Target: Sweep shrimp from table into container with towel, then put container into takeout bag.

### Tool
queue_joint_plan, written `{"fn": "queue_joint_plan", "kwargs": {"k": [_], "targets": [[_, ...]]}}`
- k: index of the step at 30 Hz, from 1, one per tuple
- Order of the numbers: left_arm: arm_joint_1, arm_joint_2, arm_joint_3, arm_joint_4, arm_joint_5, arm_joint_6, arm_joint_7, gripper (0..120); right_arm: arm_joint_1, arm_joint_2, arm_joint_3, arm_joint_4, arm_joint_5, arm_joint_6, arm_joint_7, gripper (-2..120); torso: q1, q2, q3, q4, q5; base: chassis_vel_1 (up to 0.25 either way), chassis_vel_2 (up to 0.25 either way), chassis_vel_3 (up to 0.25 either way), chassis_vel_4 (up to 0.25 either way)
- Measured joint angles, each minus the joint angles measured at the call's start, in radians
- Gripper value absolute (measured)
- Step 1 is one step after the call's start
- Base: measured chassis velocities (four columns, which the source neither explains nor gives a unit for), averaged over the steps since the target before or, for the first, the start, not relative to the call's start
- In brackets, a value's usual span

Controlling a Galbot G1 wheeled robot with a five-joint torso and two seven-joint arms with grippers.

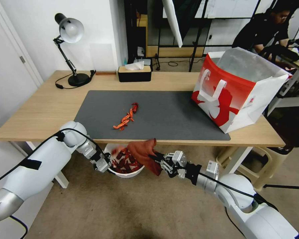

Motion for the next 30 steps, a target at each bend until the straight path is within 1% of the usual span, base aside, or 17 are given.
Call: {"fn": "queue_joint_plan", "kwargs": {"k": [10, 14, 17, 18, 21, 22, 25, 26, 28, 29, 30], "targets": [[-0.001, -0.002, 0.000, 0.002, 0.000, -0.002, 0.000, 0, 0.017, -0.002, 0.016, 0.005, 0.024, 0.002, 0.006, 2, 0.000, 0.000, 0.000, 0.0000, 0.0000, 0.000, 0.000, 0.000, 0.000], [0.006, 0.002, -0.005, -0.003, 0.000, -0.002, 0.000, 0, 0.037, 0.001, 0.020, 0.011, 0.066, -0.003, 0.015, 2, 0.000, 0.000, 0.000, -0.0001, 0.0000, 0.000, 0.000, 0.000, 0.000], [0.011, 0.006, -0.009, -0.007, 0.001, -0.002, 0.000, 0, 0.094, 0.002, 0.025, 0.013, 0.145, -0.018, 0.047, 2, 0.000, 0.000, 0.000, -0.0001, 0.0000, 0.000, 0.000, 0.000, 0.000], [0.011, 0.006, -0.009, -0.007, 0.001, -0.002, 0.000, 0, 0.094, 0.002, 0.025, 0.013, 0.145, -0.018, 0.047, 2, 0.000, 0.000, 0.000, -0.0001, 0.0000, 0.000, 0.000, 0.000, 0.000], [0.016, 0.011, -0.012, -0.010, 0.002, -0.001, 0.000, 0, 0.184, 0.002, 0.022, -0.008, 0.232, -0.034, 0.098, 2, 0.000, 0.000, 0.000, 0.0001, -0.0001, 0.000, 0.000, 0.000, 0.000], [0.016, 0.011, -0.012, -0.010, 0.002, -0.001, 0.000, 0, 0.184, 0.002, 0.022, -0.008, 0.232, -0.034, 0.098, 2, 0.000, 0.000, 0.000, 0.0001, -0.0001, 0.000, 0.000, 0.000, 0.000], [0.019, 0.015, -0.017, -0.012, 0.002, -0.001, 0.001, 0, 0.277, 0.006, -0.001, -0.064, 0.293, -0.042, 0.156, 2, 0.000, 0.000, 0.000, -0.0001, -0.0002, 0.000, 0.000, 0.000, 0.000], [0.019, 0.015, -0.017, -0.012, 0.002, -0.001, 0.001, 0, 0.277, 0.006, -0.001, -0.064, 0.293, -0.042, 0.156, 2, 0.000, 0.000, 0.000, -0.0001, -0.0002, 0.000, 0.000, 0.000, 0.000], [0.023, 0.018, -0.022, -0.014, 0.002, -0.001, 0.000, 0, 0.346, 0.011, -0.030, -0.118, 0.325, -0.046, 0.193, 2, 0.000, 0.000, 0.000, -0.0002, 0.0000, 0.000, 0.000, 0.000, 0.000], [0.026, 0.020, -0.024, -0.014, 0.002, -0.001, 0.000, 0, 0.428, 0.018, -0.064, -0.193, 0.337, -0.043, 0.220, 2, 0.000, 0.000, 0.000, 0.0001, -0.0002, 0.000, 0.000, 0.000, 0.000], [0.026, 0.020, -0.024, -0.014, 0.002, -0.001, 0.000, 0, 0.428, 0.018, -0.064, -0.193, 0.337, -0.043, 0.220, 2, 0.000, 0.000, 0.000, 0.0001, -0.0002, 0.000, 0.000, 0.000, 0.000]]}}
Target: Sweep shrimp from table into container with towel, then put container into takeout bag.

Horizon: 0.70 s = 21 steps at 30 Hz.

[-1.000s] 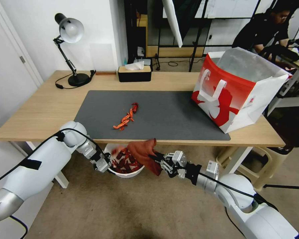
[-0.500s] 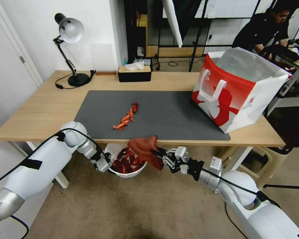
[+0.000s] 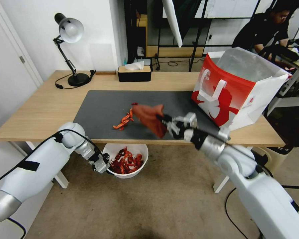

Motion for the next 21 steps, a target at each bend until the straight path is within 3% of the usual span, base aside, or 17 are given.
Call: {"fn": "queue_joint_plan", "kwargs": {"k": [2, 4, 6, 21], "targets": [[0.007, 0.001, -0.006, 0.000, 0.000, -0.001, 0.000, 0, 0.134, 0.022, -0.061, -0.130, 0.002, 0.016, 0.040, 2, 0.000, 0.000, 0.000, 0.0000, 0.0001, 0.000, 0.000, 0.000, 0.000], [0.010, 0.001, -0.008, 0.000, 0.000, -0.001, 0.000, 0, 0.174, 0.032, -0.081, -0.171, 0.001, 0.021, 0.048, 2, 0.000, 0.000, 0.000, 0.0000, -0.0002, 0.000, 0.000, 0.000, 0.000], [0.017, 0.003, -0.016, -0.001, 0.000, -0.004, 0.000, 0, 0.270, 0.064, -0.137, -0.297, -0.015, 0.037, 0.055, 2, 0.000, 0.000, 0.000, 0.0000, -0.0001, 0.000, 0.000, 0.000, 0.000], [0.043, 0.015, -0.049, 0.005, -0.002, -0.019, -0.001, 0, 0.578, 0.240, -0.258, -0.818, -0.157, 0.124, -0.031, 2, 0.000, 0.000, 0.000, -0.0001, 0.0000, 0.000, 0.000, 0.000, 0.000]]}}
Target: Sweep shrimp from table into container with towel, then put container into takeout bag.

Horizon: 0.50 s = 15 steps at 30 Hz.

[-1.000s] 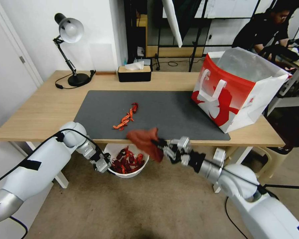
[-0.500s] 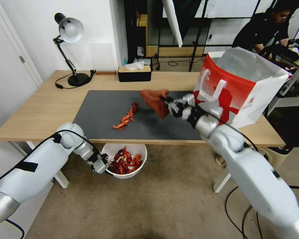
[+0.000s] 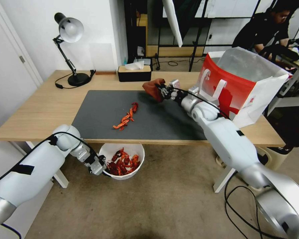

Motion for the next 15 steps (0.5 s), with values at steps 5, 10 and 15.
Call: {"fn": "queue_joint_plan", "kwargs": {"k": [5, 10, 15], "targets": [[0.005, 0.000, -0.003, 0.001, 0.001, -0.001, 0.000, 0, 0.030, 0.032, -0.012, -0.073, -0.004, -0.005, -0.031, 2, 0.000, 0.000, 0.000, -0.0001, 0.0000, 0.000, 0.000, 0.000, 0.000], [0.006, -0.001, -0.004, -0.001, 0.002, -0.001, 0.001, 0, 0.045, 0.069, -0.023, -0.137, -0.018, -0.013, -0.059, 2, 0.000, 0.000, 0.000, -0.0001, 0.0000, 0.000, 0.000, 0.000, 0.000], [0.005, 0.003, -0.004, -0.001, 0.002, -0.001, 0.001, 0, 0.054, 0.099, -0.029, -0.172, -0.026, -0.016, -0.074, 2, 0.000, 0.000, 0.000, -0.0002, 0.0001, 0.000, 0.000, 0.000, 0.000]]}}
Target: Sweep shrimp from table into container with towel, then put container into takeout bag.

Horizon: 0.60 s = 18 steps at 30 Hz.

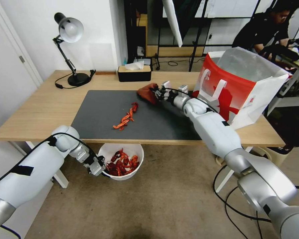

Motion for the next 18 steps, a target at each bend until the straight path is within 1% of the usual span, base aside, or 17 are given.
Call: {"fn": "queue_joint_plan", "kwargs": {"k": [3, 7, 11, 13, 18], "targets": [[0.000, 0.000, -0.001, 0.000, 0.000, 0.000, 0.000, 0, 0.009, 0.039, 0.005, -0.044, -0.018, 0.003, -0.019, 2, 0.000, 0.000, 0.000, 0.0003, -0.0001, 0.000, 0.000, 0.000, 0.000], [0.006, 0.001, -0.006, 0.000, 0.000, 0.001, 0.001, 0, 0.009, 0.066, 0.020, -0.068, -0.032, 0.010, -0.042, 2, 0.000, 0.000, 0.000, 0.0000, -0.0001, 0.000, 0.000, 0.000, 0.000], [0.011, 0.005, -0.011, -0.001, 0.000, 0.001, 0.001, 0, 0.006, 0.073, 0.022, -0.072, -0.034, 0.013, -0.069, 2, 0.000, 0.000, 0.000, 0.0002, -0.0001, 0.000, 0.000, 0.000, 0.000], [0.015, 0.007, -0.015, -0.001, 0.000, 0.001, 0.001, 0, 0.002, 0.073, 0.017, -0.072, -0.034, 0.017, -0.102, 2, 0.000, 0.000, 0.000, 0.0002, -0.0001, 0.000, 0.000, 0.000, 0.000], [0.016, 0.008, -0.020, 0.000, 0.000, 0.001, 0.001, 0, -0.014, 0.069, 0.012, -0.060, -0.027, 0.023, -0.148, 2, 0.000, 0.000, 0.000, 0.0001, -0.0001, 0.000, 0.000, 0.000, 0.000]]}}
